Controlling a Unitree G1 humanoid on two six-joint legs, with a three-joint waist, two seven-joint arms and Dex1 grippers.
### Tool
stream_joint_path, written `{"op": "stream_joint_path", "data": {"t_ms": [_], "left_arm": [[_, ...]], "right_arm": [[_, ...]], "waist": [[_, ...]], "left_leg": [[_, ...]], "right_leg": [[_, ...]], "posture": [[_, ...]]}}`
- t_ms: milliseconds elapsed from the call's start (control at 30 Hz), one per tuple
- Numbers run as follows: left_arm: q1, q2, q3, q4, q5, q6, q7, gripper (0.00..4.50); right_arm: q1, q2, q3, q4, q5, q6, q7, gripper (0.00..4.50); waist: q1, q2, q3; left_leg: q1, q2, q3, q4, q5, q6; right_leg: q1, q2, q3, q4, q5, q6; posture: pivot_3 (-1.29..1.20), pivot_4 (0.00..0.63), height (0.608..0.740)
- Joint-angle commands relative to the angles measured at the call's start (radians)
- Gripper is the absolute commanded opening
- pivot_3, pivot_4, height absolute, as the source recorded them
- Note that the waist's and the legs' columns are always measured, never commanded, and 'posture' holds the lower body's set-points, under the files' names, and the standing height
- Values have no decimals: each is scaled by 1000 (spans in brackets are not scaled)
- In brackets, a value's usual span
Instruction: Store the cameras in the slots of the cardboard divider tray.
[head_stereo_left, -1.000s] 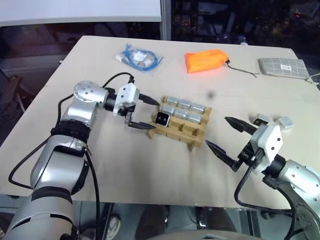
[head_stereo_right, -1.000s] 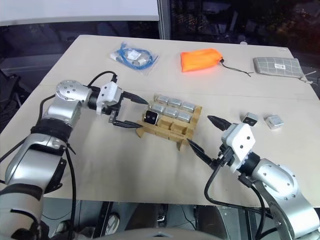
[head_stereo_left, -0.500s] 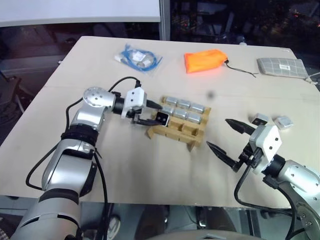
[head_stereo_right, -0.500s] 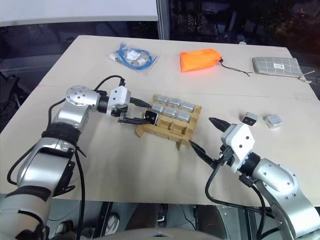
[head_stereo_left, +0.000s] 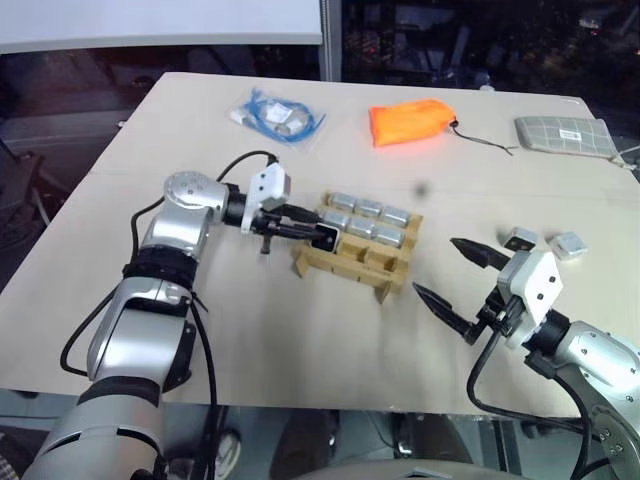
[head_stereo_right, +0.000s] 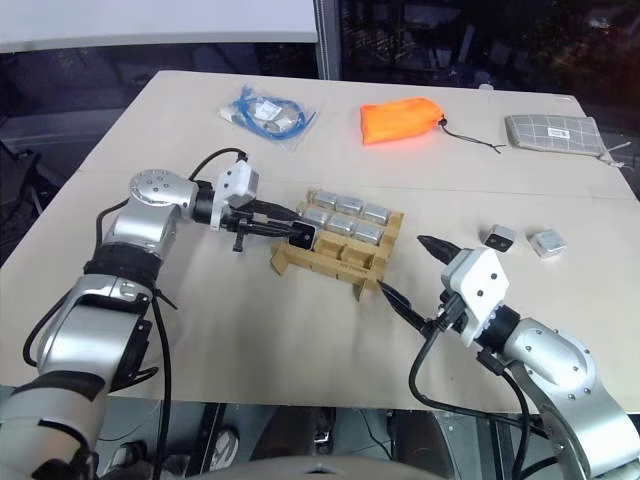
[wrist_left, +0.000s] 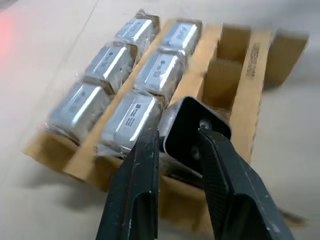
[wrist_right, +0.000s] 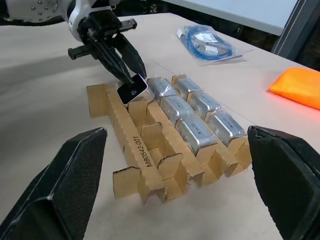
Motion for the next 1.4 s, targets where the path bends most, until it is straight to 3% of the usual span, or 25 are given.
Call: {"op": "stream_joint_path", "data": {"t_ms": [33, 333, 433, 600, 933, 967, 1000, 1033, 1133, 1400], "left_arm": [[-32, -3, -8, -36, 8, 159, -25, 1205], [-47, 7, -26, -95, 32, 370, -59, 1205], [-48, 13, -27, -108, 46, 364, -60, 1980], [-37, 6, -16, -136, 53, 363, -31, 4202], [-14, -5, -16, -175, 44, 425, -6, 4202], [-12, -7, -13, -180, 38, 436, -6, 3685], [-11, -8, -11, -185, 34, 444, -7, 3481], [-10, -8, -10, -189, 31, 450, -6, 2954], [-4, -3, -9, -208, 23, 464, -13, 1967], [13, 11, -3, -237, 14, 479, -16, 1967]], "right_arm": [[-4, -6, -3, -32, 0, -12, 0, 4500], [14, -6, -4, -55, 1, 1, -14, 4500], [14, -5, -2, -61, 1, 6, -19, 4500], [8, -4, 3, -66, 3, 17, -26, 4500], [14, -8, 1, -55, -1, 5, -18, 4500], [19, -8, 1, -54, -4, 2, -17, 4500], [23, -8, 0, -53, -6, -1, -16, 4500], [25, -8, 0, -52, -7, -3, -15, 4500], [35, -8, -1, -52, -12, -10, -12, 4500], [43, -4, 1, -41, -27, -29, -4, 4500]], "waist": [[0, 0, 0], [0, 0, 0], [0, 0, 0], [0, 0, 0], [2, 0, 0], [2, 0, 0], [1, 0, 0], [1, 0, 0], [1, 0, 0], [2, 0, 0]], "left_leg": [[0, 0, 0, 0, 0, 0], [0, 0, 0, 0, 0, 0], [0, 0, 0, 0, 0, 0], [0, 0, 0, 0, 0, 0], [0, 0, 0, 2, 0, 0], [0, 0, 0, 2, 0, 0], [0, 0, 0, 2, 0, 0], [0, 0, 0, 2, 0, 0], [0, 0, 0, 2, 0, 0], [0, 0, 0, 2, 0, 0]], "right_leg": [[0, 0, 0, 0, 0, 0], [0, 0, 0, 0, 0, 0], [0, 0, 0, 0, 0, 0], [0, 0, 0, 0, 0, 0], [0, 0, 0, 1, 0, 0], [0, 0, 0, 1, 0, 0], [0, 0, 0, 1, 0, 0], [0, 0, 1, 1, 0, 0], [0, 0, 1, 1, 0, 0], [0, 0, 1, 1, 0, 0]], "posture": [[0, 150, 740], [0, 150, 740], [0, 150, 740], [0, 150, 740], [0, 150, 740], [0, 150, 740], [0, 150, 740], [0, 150, 740], [0, 150, 740], [0, 150, 740]]}}
